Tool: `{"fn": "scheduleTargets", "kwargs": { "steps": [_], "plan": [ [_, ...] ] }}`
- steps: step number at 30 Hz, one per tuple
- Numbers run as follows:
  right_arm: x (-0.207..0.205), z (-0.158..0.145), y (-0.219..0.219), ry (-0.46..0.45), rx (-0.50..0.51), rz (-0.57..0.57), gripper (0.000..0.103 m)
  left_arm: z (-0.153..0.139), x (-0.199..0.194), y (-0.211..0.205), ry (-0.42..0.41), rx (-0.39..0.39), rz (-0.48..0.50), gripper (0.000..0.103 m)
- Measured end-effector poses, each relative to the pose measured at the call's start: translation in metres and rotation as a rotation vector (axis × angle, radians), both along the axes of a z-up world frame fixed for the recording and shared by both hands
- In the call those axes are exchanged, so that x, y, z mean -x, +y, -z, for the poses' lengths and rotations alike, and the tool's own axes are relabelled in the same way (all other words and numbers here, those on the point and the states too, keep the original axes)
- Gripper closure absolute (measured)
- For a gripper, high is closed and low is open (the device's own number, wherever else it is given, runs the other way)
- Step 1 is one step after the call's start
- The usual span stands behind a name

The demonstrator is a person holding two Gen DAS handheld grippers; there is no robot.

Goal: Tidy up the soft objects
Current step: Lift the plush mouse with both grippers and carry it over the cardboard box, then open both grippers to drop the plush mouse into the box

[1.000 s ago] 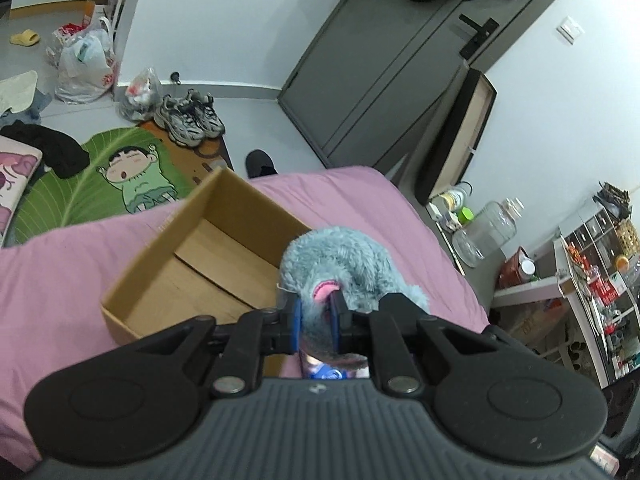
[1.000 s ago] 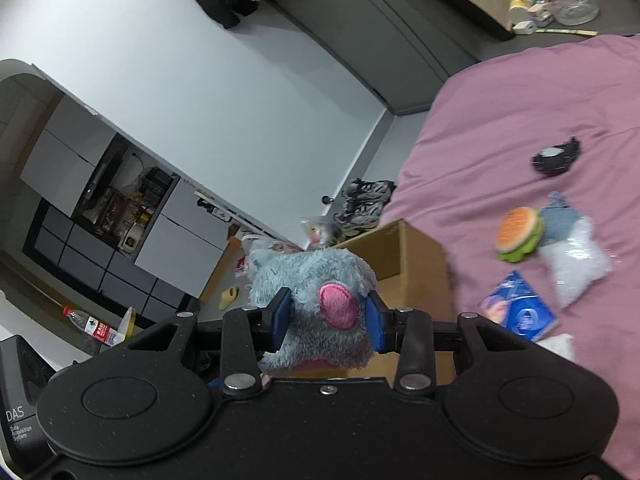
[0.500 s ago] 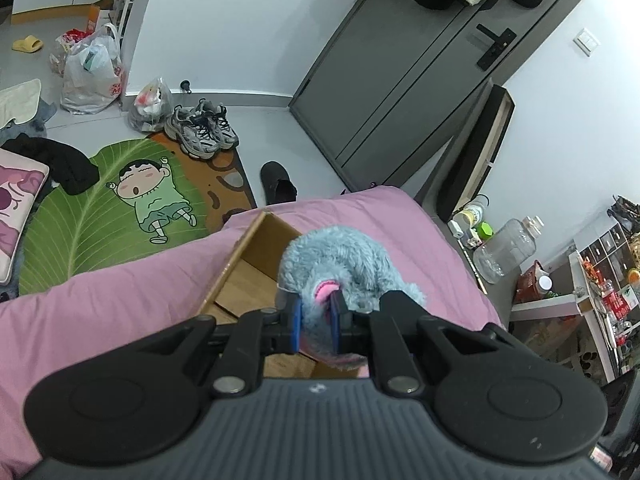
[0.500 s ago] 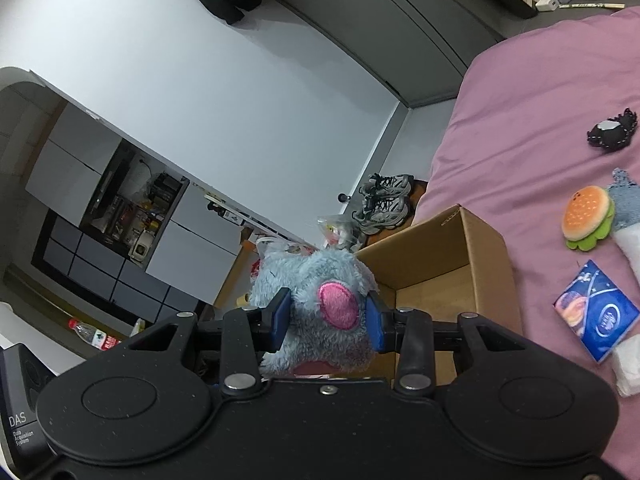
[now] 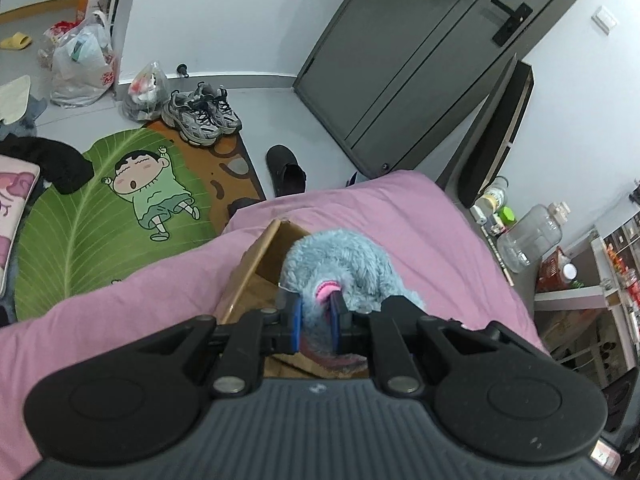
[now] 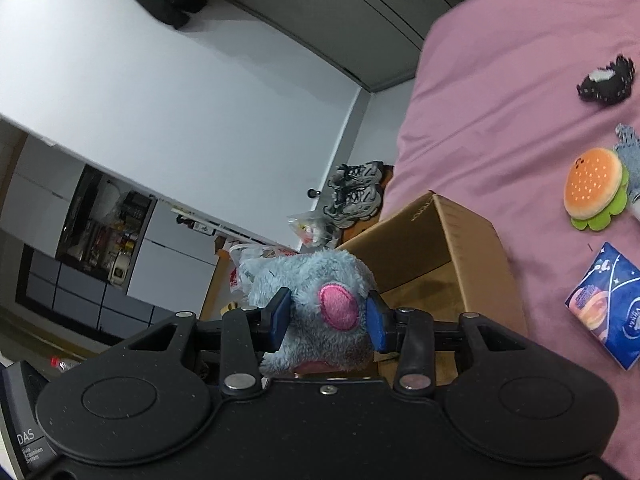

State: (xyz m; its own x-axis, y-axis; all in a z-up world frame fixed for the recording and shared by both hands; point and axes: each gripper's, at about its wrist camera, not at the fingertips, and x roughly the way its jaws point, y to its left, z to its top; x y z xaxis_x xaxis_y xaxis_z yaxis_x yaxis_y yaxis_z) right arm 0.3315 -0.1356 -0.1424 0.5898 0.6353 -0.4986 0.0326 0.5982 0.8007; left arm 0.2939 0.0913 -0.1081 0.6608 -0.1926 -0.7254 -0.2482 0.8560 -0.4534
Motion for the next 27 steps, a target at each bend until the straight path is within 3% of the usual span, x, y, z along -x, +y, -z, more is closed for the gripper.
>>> {"fn": "scheduleTargets", "kwargs": {
  "steps": [3, 5, 11, 14, 17, 19, 24, 27],
  "plan": [
    [-0.002, 0.003, 0.001, 0.015, 0.051, 0.016, 0.057, 0.006, -0.009, -0.002, 0.017, -0.041, 0.009, 0.090],
    [-0.002, 0.004, -0.001, 0.027, 0.043, 0.023, 0.050, 0.012, -0.015, -0.002, 0.031, -0.048, 0.013, 0.091],
    [0.004, 0.000, -0.012, 0.027, 0.070, 0.035, 0.049, 0.023, -0.025, -0.009, 0.057, -0.067, 0.023, 0.094],
    [0.007, 0.005, -0.017, 0.059, 0.082, 0.020, 0.049, 0.020, -0.024, -0.012, 0.029, -0.087, 0.024, 0.095],
    [0.012, 0.005, -0.021, 0.079, 0.080, 0.007, 0.050, 0.014, -0.021, -0.016, 0.047, -0.144, 0.012, 0.090],
    [0.013, 0.001, -0.023, 0.082, 0.076, 0.003, 0.049, 0.010, -0.016, -0.016, 0.066, -0.120, 0.012, 0.087],
    [0.022, -0.014, -0.033, 0.070, 0.089, -0.002, 0.045, -0.007, 0.000, -0.015, 0.066, -0.136, -0.017, 0.059],
    [0.029, -0.024, -0.037, 0.064, 0.109, -0.012, 0.042, -0.019, 0.013, -0.016, 0.047, -0.146, -0.036, 0.050]
  ]
}}
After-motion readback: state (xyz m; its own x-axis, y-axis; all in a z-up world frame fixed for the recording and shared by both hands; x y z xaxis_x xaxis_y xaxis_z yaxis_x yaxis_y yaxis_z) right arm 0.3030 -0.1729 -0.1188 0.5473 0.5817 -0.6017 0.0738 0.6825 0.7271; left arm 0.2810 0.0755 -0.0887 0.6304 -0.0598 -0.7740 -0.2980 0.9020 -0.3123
